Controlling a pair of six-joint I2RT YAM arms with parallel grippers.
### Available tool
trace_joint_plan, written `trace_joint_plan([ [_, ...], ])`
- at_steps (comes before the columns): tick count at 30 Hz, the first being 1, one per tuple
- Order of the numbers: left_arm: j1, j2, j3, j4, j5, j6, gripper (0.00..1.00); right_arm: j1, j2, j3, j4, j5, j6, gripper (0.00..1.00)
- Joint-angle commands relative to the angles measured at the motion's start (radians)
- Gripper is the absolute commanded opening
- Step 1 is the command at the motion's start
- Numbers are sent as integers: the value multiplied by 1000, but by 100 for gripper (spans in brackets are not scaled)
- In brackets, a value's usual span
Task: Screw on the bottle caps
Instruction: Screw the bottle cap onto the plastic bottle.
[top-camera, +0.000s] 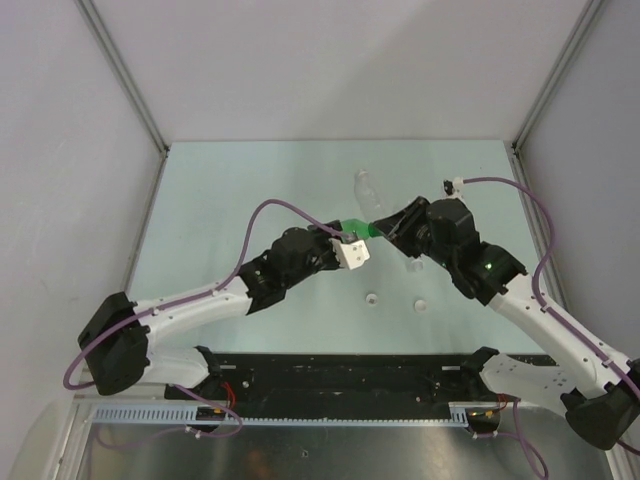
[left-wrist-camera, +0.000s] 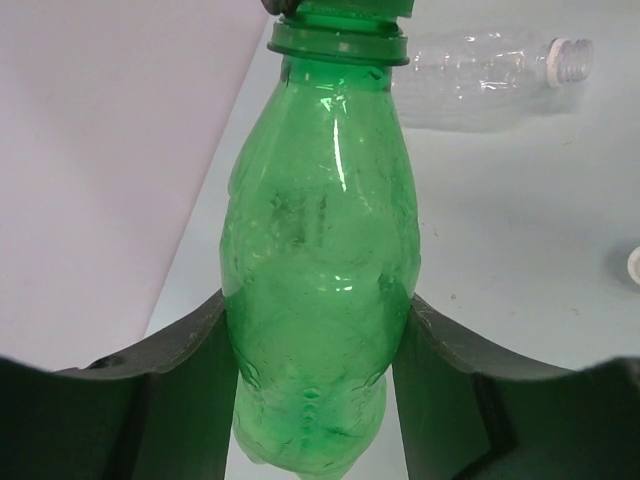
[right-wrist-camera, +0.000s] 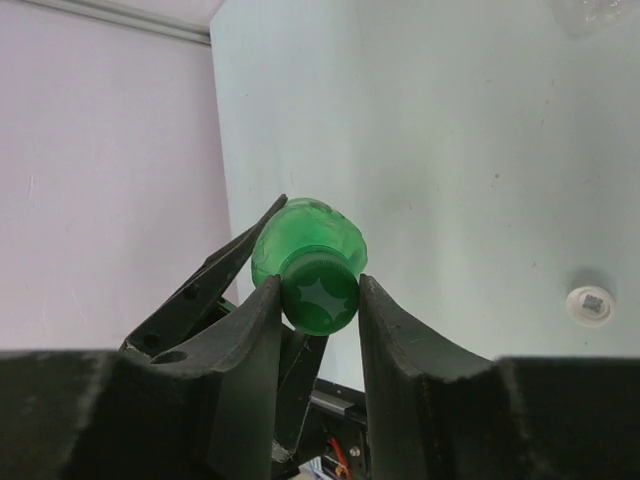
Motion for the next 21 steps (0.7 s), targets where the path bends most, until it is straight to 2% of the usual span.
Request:
trace_joint_plan([
  [1, -36, -10, -31, 154, 108, -70, 0, 23, -24, 10, 54, -24, -5, 43],
  [3, -22, -17, -58, 153, 144, -109, 0, 21, -49, 10, 64, -17, -63, 67],
  [4, -16, -20, -72, 153, 155, -127, 0, 21, -66, 10, 76, -20, -96, 76],
  [6, -12, -28, -104, 152, 165, -153, 0, 23, -102, 10, 112, -51, -172, 91],
  [7, -10, -31, -119, 152, 164, -167, 0, 29, -120, 10, 131, -56, -207, 95],
  [9, -9, -35, -139, 153, 161, -195, 0, 41, -164, 11, 155, -48, -264, 98],
  [14, 20, -51, -150, 152, 201, -243, 0, 40, -243, 10, 134, -72, -391, 99],
  [17, 80, -90, -155, 154, 385, -309, 0, 26, -268, 10, 104, -71, -532, 99],
  [19, 140, -114, -158, 161, 556, -372, 0, 15, -278, 10, 109, -104, -711, 99],
  [21, 184, -138, -164, 173, 704, -416, 0, 13, -289, 10, 120, -247, -928, 99],
])
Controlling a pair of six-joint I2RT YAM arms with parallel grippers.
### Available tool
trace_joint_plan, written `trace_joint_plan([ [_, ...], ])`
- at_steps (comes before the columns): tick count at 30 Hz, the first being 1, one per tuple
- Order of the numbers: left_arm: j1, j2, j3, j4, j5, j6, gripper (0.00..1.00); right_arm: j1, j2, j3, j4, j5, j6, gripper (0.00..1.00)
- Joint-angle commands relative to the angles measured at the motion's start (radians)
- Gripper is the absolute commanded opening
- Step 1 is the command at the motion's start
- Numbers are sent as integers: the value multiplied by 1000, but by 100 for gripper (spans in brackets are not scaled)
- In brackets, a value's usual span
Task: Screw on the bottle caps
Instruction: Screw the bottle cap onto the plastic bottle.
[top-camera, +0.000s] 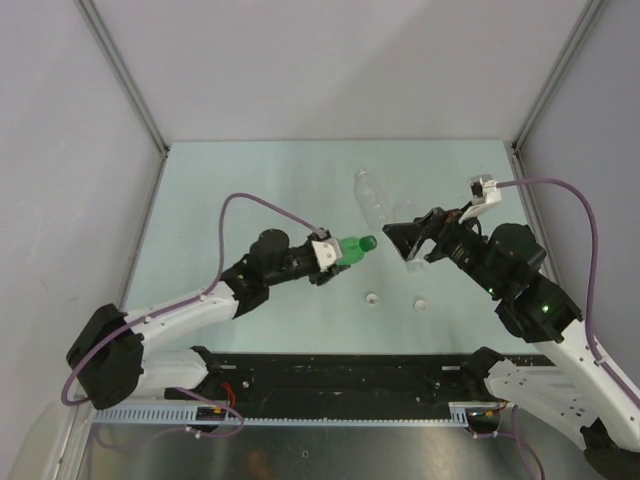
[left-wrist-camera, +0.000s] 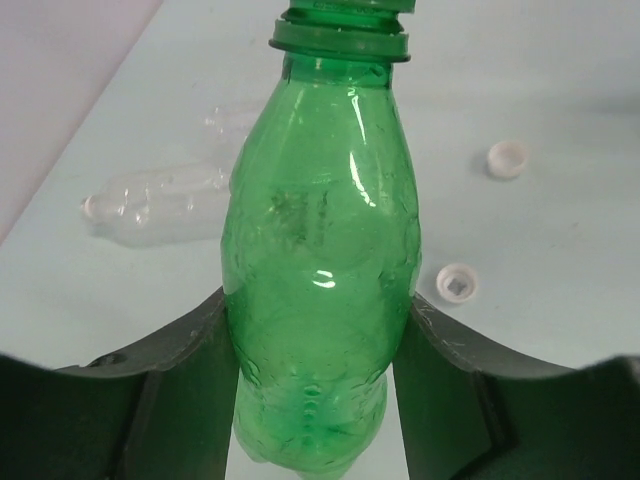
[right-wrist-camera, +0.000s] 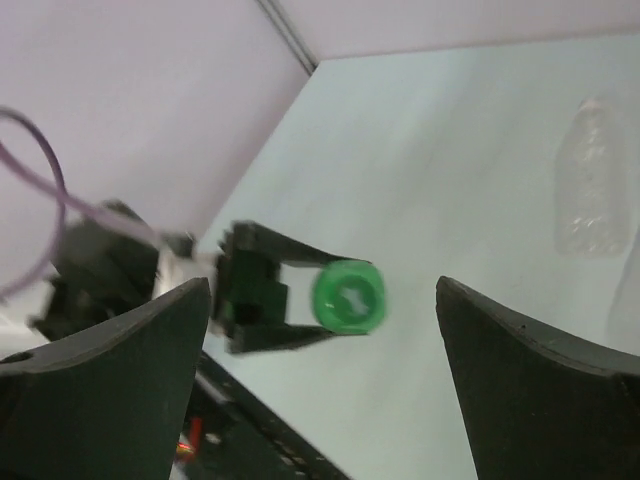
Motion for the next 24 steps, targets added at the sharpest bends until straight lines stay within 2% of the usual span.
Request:
trace_joint_plan([
  [1, 94, -89, -16, 68, 404, -138, 0, -11, -20, 13, 19, -295, -567, 99],
  [4, 112, -130, -38, 70, 632, -134, 0, -12, -45, 13, -79, -690, -1048, 99],
  [5, 114, -142, -42, 71, 694, -135, 0, -11, -53, 14, -121, -781, -1180, 99],
  [7, 116, -159, -43, 75, 796, -163, 0, -12, -58, 14, -122, -896, -1299, 99],
  [9, 118, -176, -47, 77, 824, -195, 0, -15, -54, 14, -114, -967, -1364, 99],
  [13, 126, -234, -116, 223, 777, -308, 0, -23, -50, 14, -123, -1056, -1408, 99],
  [15, 130, -239, -142, 314, 682, -402, 0, -26, -43, 14, -102, -1077, -1376, 99],
  [18, 134, -224, -149, 415, 557, -546, 0, -26, -22, 14, -5, -1043, -1222, 99],
  [21, 136, -215, -215, 631, 438, -690, 0, -27, 14, 14, 102, -994, -1069, 98],
  [24, 137, -211, -270, 743, 388, -742, 0, -25, 44, 12, 166, -940, -968, 98],
])
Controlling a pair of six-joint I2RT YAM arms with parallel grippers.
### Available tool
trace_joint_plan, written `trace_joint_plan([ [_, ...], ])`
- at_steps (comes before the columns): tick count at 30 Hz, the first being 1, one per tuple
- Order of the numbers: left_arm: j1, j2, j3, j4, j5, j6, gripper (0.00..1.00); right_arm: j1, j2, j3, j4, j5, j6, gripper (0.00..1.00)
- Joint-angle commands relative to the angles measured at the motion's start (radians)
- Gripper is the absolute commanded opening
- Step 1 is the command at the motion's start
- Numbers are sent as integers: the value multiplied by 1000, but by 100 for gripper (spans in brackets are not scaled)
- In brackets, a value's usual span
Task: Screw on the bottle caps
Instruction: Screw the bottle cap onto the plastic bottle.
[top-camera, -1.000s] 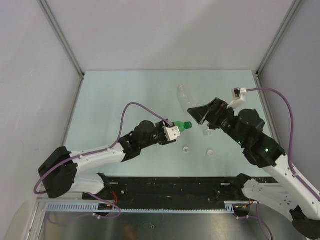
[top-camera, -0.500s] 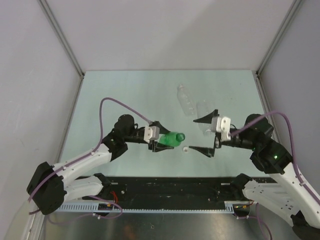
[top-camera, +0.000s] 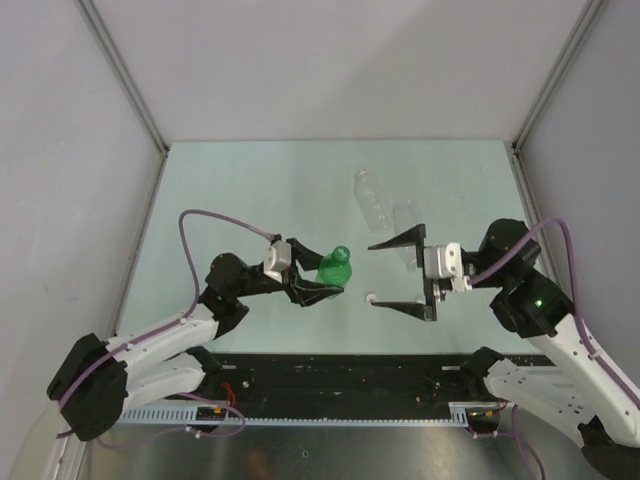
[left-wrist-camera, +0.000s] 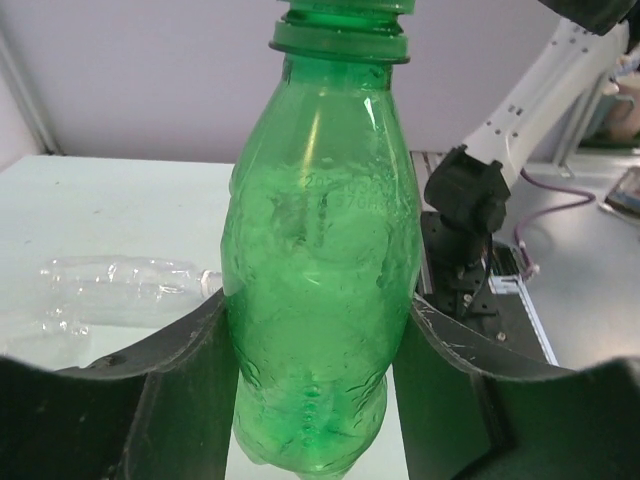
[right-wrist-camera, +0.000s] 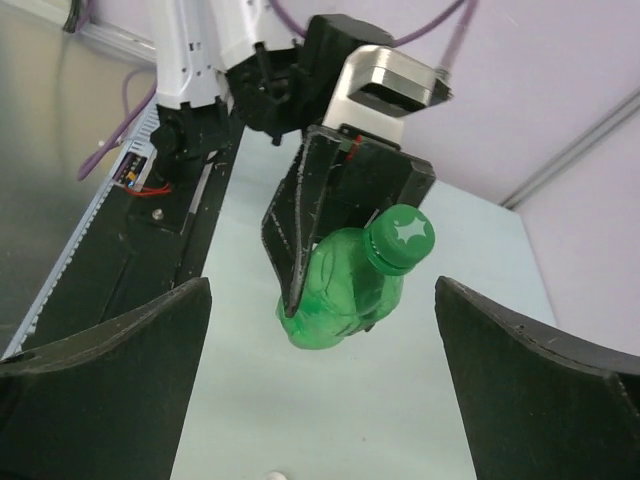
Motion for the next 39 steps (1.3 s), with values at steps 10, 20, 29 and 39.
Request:
trace_joint_plan([
  [10, 9, -58, -148, 351, -129, -134, 0, 61, 161, 13, 352, 145, 394, 93],
  [20, 9, -51, -156, 357, -88, -130, 0, 237, 185, 14, 424, 305, 463, 85],
  [29, 9, -58, -159, 360, -68, -127, 0, 242, 206, 15, 460, 419, 594, 72],
  [39, 9, -61, -155, 359, -66, -120, 0, 242, 219, 13, 427, 417, 605, 62],
])
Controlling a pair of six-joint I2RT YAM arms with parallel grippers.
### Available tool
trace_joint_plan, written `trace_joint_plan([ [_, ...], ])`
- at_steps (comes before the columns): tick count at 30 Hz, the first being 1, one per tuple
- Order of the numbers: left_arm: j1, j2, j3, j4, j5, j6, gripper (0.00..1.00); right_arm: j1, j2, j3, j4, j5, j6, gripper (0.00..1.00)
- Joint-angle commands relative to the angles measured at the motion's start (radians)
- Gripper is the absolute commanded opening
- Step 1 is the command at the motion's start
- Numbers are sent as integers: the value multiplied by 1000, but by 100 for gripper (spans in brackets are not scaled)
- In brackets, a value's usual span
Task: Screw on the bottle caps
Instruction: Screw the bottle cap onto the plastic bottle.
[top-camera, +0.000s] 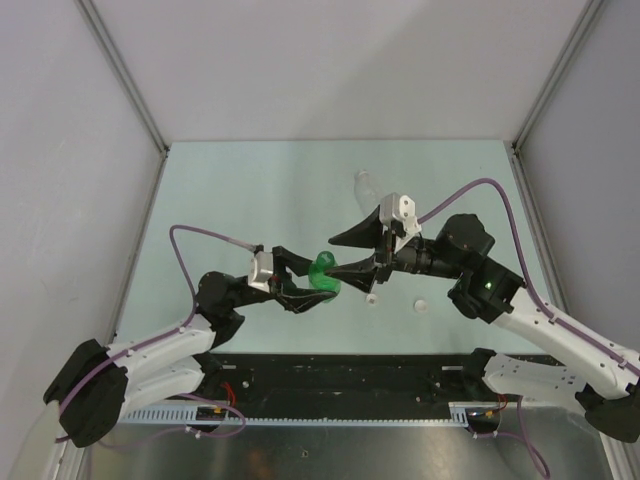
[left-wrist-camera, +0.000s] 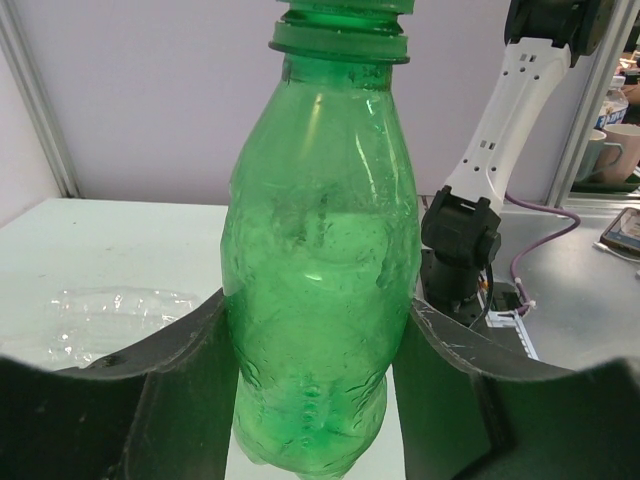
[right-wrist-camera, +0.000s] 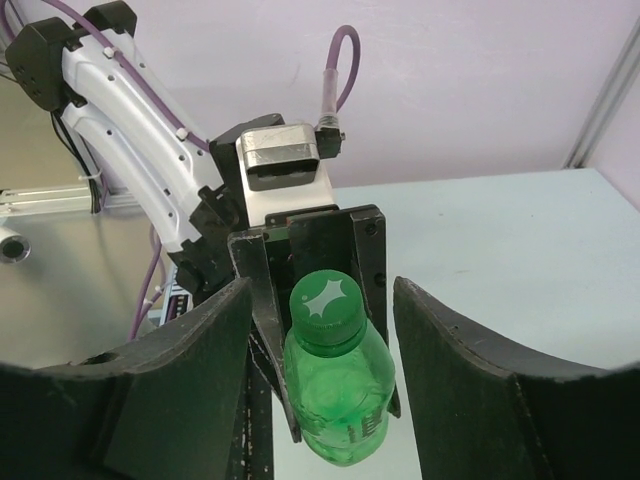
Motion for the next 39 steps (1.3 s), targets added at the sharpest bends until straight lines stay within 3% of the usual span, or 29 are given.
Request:
trace_joint_plan([
  [1, 6, -15, 2, 58, 12, 12, 0, 6, 3, 14, 15, 11, 18, 62],
  [17, 6, -1, 10, 59, 19, 16, 0, 6, 43, 40, -36, -6, -5, 56],
  [23, 7, 4, 15, 58, 16, 17, 0, 7, 49, 42, -37, -13, -1, 44],
  [32, 6, 5, 14, 57, -15, 15, 0, 8, 48, 41, -45, -16, 12, 39],
  [39, 7, 12, 12, 58, -111, 5, 0, 12, 35, 42, -71, 6, 10, 44],
])
